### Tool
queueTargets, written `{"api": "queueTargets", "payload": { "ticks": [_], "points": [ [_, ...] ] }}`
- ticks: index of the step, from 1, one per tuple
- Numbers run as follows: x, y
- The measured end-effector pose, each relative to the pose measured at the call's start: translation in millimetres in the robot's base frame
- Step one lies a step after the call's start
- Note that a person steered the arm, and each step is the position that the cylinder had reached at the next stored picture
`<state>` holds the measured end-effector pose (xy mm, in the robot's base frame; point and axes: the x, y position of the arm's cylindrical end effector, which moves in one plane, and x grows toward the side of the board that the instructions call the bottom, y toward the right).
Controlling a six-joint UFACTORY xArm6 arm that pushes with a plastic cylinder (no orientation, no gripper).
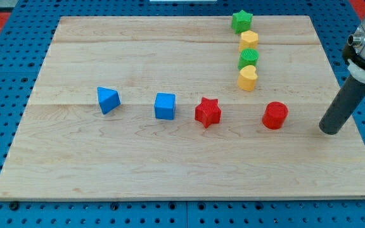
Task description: Slide the red circle along with yellow heart slightly up
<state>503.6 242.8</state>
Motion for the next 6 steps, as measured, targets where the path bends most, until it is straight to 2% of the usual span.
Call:
{"api": "queueTargets", "payload": {
  "ticks": [2,3,4,5,6],
  "points": [
    [19,8],
    [29,-8],
    [5,-82],
    [-71,-88],
    [-77,-98]
  ]
}}
